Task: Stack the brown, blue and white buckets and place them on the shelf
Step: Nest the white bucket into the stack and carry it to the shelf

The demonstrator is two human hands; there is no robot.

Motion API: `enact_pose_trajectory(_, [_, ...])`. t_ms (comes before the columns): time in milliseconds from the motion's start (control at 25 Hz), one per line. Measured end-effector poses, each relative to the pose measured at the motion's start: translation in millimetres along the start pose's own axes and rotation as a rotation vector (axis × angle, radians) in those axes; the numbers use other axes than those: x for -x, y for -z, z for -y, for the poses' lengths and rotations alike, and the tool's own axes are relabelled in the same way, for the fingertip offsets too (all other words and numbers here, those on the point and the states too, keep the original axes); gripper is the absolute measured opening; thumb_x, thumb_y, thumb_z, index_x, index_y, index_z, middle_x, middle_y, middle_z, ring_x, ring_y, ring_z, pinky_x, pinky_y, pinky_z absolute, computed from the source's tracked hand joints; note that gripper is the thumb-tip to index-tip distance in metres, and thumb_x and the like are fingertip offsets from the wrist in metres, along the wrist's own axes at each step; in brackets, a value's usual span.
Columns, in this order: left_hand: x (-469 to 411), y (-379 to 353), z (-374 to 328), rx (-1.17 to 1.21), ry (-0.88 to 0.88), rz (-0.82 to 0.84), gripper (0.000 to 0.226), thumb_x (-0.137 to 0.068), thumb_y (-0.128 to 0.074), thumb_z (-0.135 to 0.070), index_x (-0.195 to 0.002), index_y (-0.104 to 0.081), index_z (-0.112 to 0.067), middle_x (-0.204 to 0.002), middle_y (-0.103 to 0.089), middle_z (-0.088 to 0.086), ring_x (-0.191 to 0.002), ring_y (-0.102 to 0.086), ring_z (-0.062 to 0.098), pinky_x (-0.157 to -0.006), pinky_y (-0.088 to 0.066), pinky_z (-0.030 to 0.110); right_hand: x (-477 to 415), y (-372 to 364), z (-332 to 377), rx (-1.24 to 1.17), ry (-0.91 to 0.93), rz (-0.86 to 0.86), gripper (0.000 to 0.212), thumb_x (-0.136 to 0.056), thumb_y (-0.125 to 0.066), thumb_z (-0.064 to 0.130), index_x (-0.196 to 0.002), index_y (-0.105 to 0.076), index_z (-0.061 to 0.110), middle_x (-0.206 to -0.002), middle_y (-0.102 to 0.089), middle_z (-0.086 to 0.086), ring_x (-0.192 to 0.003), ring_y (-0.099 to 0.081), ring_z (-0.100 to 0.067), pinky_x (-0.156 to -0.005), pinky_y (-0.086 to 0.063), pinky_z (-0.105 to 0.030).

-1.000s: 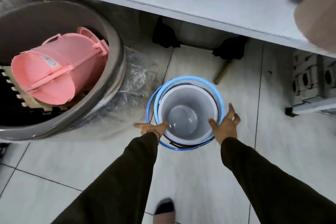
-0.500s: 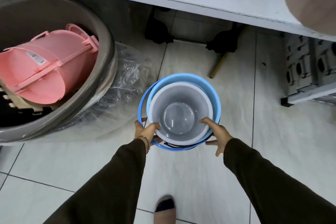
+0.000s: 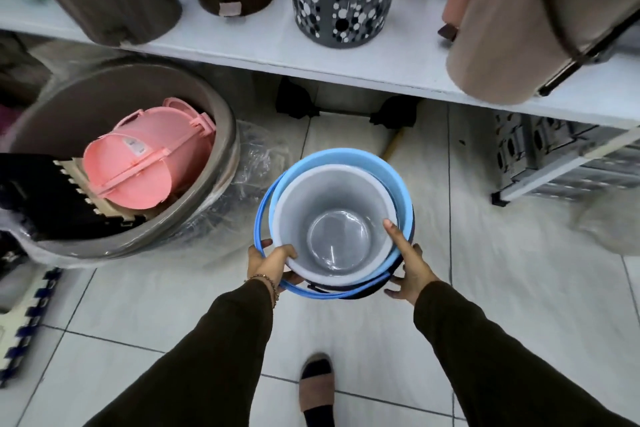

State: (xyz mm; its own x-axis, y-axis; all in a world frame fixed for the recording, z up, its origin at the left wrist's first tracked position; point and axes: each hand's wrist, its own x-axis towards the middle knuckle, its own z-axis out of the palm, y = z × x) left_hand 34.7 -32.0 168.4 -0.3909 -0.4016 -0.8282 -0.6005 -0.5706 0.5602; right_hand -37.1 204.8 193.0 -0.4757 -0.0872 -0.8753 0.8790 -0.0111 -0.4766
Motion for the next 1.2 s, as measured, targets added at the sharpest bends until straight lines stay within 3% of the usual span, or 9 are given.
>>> enact_pose_trajectory(120, [61.7,4.6,-39.6,-0.007,-0.06,-0.007,0.051,-0.066,-0.068,-0.003,-0.106,-0.044,-0.024,-0.092,-0.061,0.013,-0.054,-0.068,0.028,-0.058,-0.061,0.039,63.7,0.9,29.2,0.032,0.05,0.04,0.107,-0.033,-0.08,0.077,-0.123,-0.054,0.026,-0.143,-0.051,-0.003,-0.127,-0.044,-0.024,-0.115,-0.027,-0.043])
enact_pose_trajectory(240, [121.9,8.0,-74.6,0.027,-0.135,-0.027,0.046,-0.071,-0.066,0.0,-0.104,-0.043,-0.022,-0.082,-0.059,0.01,-0.044,-0.064,0.021,-0.048,-0.06,0.036,124.4,-4.4,57.3,0.073,0.166,-0.002,0.115,-0.037,-0.08,0.076,-0.134,-0.053,0.022,-0.136,-0.055,0.001,-0.13,-0.048,-0.023,-0.114,-0.031,-0.045])
enact_pose_trajectory(400, [202.3,17.1,-114.1,0.073,-0.206,-0.031,0.048,-0.07,-0.066,-0.002,-0.111,-0.045,-0.017,-0.084,-0.06,0.012,-0.057,-0.065,0.028,-0.044,-0.057,0.032,201.2,-22.0,97.5,-0.013,0.42,-0.241,0.098,-0.036,-0.093,0.054,-0.118,-0.055,0.018,-0.112,-0.069,-0.006,-0.096,-0.072,-0.026,-0.084,-0.061,-0.042])
enact_pose_trajectory(520, [253.3,26.1,-144.0,0.104,-0.276,-0.042,0.051,-0.068,-0.067,-0.002,-0.114,-0.047,-0.014,-0.083,-0.061,0.012,-0.056,-0.064,0.027,-0.045,-0.056,0.03,254.4,-32.5,124.5,0.051,0.493,-0.287,0.068,-0.041,-0.09,0.052,-0.091,-0.054,0.022,-0.101,-0.068,-0.002,-0.09,-0.069,-0.022,-0.08,-0.059,-0.035])
enact_pose_trajectory(600, [283.6,29.9,-166.1,0.099,-0.318,-0.035,0.052,-0.067,-0.068,-0.002,-0.113,-0.048,-0.014,-0.085,-0.062,0.013,-0.056,-0.064,0.028,-0.047,-0.057,0.032,289.1,-36.2,140.9,0.086,0.563,-0.322,0.062,-0.047,-0.089,0.05,-0.091,-0.054,0.023,-0.099,-0.066,0.002,-0.089,-0.065,-0.019,-0.079,-0.049,-0.027])
enact_pose_trajectory(800, [352.4,19.8,-241.8,0.072,-0.509,-0.025,0.05,-0.054,-0.071,-0.011,-0.1,-0.052,-0.015,-0.094,-0.063,0.02,-0.064,-0.067,0.033,-0.057,-0.061,0.049,368.3,-46.5,199.5,0.105,0.8,-0.377,0.094,-0.049,-0.086,0.051,-0.129,-0.053,0.013,-0.12,-0.065,-0.001,-0.113,-0.061,-0.02,-0.09,-0.042,-0.027])
enact_pose_trajectory(920, [390.7,-2.4,-310.0,0.078,-0.649,-0.01,0.043,-0.058,-0.072,-0.01,-0.095,-0.051,-0.018,-0.088,-0.064,0.015,-0.056,-0.068,0.028,-0.048,-0.06,0.043,403.8,-51.8,261.5,0.115,0.954,-0.419,0.102,-0.055,-0.085,0.053,-0.139,-0.046,0.009,-0.134,-0.06,-0.008,-0.113,-0.054,-0.014,-0.091,-0.033,-0.025])
enact_pose_trajectory(1080, [418.1,-43.5,-407.7,0.102,-0.779,0.029,0.035,-0.061,-0.073,-0.008,-0.088,-0.053,-0.018,-0.082,-0.062,0.011,-0.048,-0.065,0.024,-0.039,-0.056,0.034,423.8,-67.2,364.7,0.115,1.086,-0.439,0.118,-0.046,-0.076,0.07,-0.139,-0.046,0.004,-0.14,-0.057,-0.014,-0.126,-0.054,-0.026,-0.102,-0.042,-0.035])
enact_pose_trajectory(1200, [407.0,-81.1,-483.2,0.075,-0.82,0.028,0.051,-0.058,-0.074,-0.015,-0.105,-0.053,-0.01,-0.096,-0.068,0.019,-0.064,-0.072,0.03,-0.056,-0.063,0.044,413.0,-86.2,446.2,0.104,1.121,-0.448,0.119,-0.038,-0.072,0.075,-0.131,-0.052,0.005,-0.132,-0.062,-0.011,-0.116,-0.06,-0.023,-0.096,-0.047,-0.035])
